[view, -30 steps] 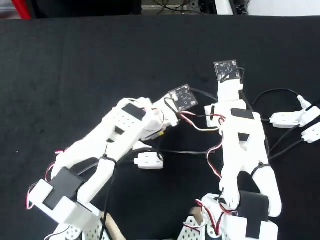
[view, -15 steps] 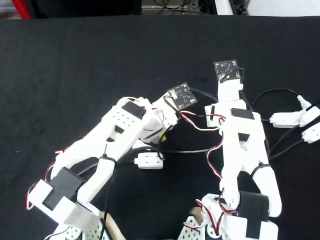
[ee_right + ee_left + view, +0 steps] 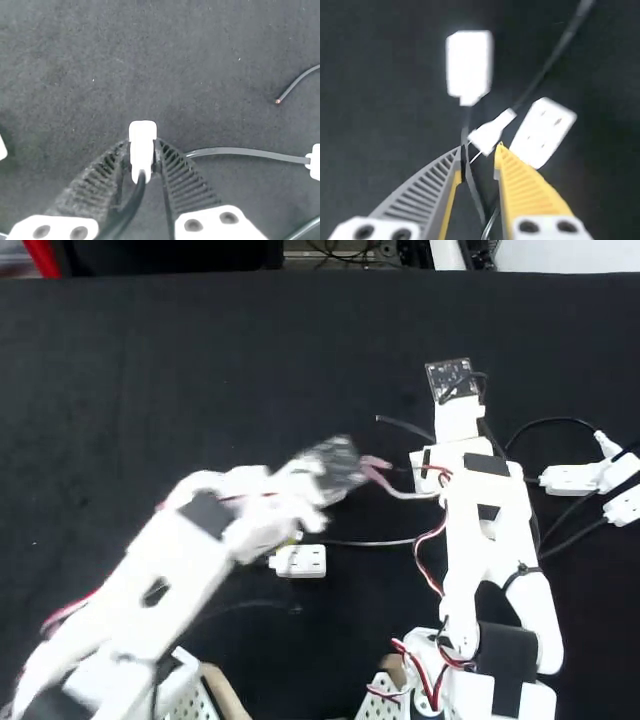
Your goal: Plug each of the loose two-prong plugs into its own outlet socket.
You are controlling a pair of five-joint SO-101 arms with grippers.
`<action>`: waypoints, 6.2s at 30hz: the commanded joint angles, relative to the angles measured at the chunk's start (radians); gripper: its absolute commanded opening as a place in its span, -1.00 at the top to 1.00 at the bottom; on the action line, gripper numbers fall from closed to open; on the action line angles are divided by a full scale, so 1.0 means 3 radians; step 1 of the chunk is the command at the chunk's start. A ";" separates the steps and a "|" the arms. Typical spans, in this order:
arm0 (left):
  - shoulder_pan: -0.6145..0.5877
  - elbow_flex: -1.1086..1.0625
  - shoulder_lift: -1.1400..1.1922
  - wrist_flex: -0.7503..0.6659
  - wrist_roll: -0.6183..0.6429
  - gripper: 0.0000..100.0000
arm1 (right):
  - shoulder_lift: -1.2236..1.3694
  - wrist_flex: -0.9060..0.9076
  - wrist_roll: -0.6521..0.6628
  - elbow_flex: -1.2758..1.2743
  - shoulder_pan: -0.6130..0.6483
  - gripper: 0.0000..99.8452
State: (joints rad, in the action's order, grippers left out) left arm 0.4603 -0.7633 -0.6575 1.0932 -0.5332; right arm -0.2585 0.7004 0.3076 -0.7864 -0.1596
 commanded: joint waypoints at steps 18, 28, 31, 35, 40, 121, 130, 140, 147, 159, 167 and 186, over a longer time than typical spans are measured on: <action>-0.2110 -0.2591 -0.3826 0.0368 0.0184 0.79 | -0.0161 0.1519 0.0102 0.1107 0.1258 0.98; -0.2575 -0.3117 -0.3821 -0.0174 0.0179 0.79 | -0.0130 0.1529 -0.0092 0.1077 0.1744 0.98; -0.2585 -0.3122 -0.3821 -0.0179 0.0179 0.79 | 0.0003 0.1473 -0.0251 0.1015 0.1841 0.98; -0.2580 -0.3122 -0.3821 -0.0179 0.0179 0.79 | 0.0304 0.1227 -0.0327 0.1015 0.1754 0.98; -0.2575 -0.3122 -0.3821 -0.0179 0.0179 0.79 | 0.0504 0.1151 -0.0322 0.1061 0.1524 0.98; -0.2570 -0.3122 -0.3821 -0.0194 0.0174 0.78 | 0.1148 0.0568 0.1647 0.1726 -0.1023 0.98; -0.2570 -0.3122 -0.3821 -0.0194 0.0174 0.78 | 0.1199 0.0174 0.1790 0.1859 -0.1391 0.98; -0.2570 -0.3122 -0.3821 -0.0194 0.0174 0.78 | 0.1921 0.0087 0.1795 0.2509 -0.1621 0.98; -0.2565 -0.3122 -0.3821 -0.0194 0.0174 0.78 | 0.2053 0.0312 0.1693 0.2667 -0.1632 0.85; -0.2565 -0.3122 -0.3821 -0.0194 0.0174 0.78 | 0.1383 0.1314 0.1499 0.2657 -0.1105 0.34; -0.2565 -0.3122 -0.3821 -0.0194 0.0174 0.78 | 0.0647 0.2010 0.1499 0.2637 -0.0997 0.34; -0.2565 -0.3122 -0.3821 -0.0194 0.0174 0.78 | -0.0765 0.3018 0.1197 0.1291 0.0322 0.34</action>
State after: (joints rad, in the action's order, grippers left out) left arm -0.3069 -1.6809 -1.7960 1.0549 -0.4841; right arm -0.4135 1.6195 0.6790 -0.2892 -0.1626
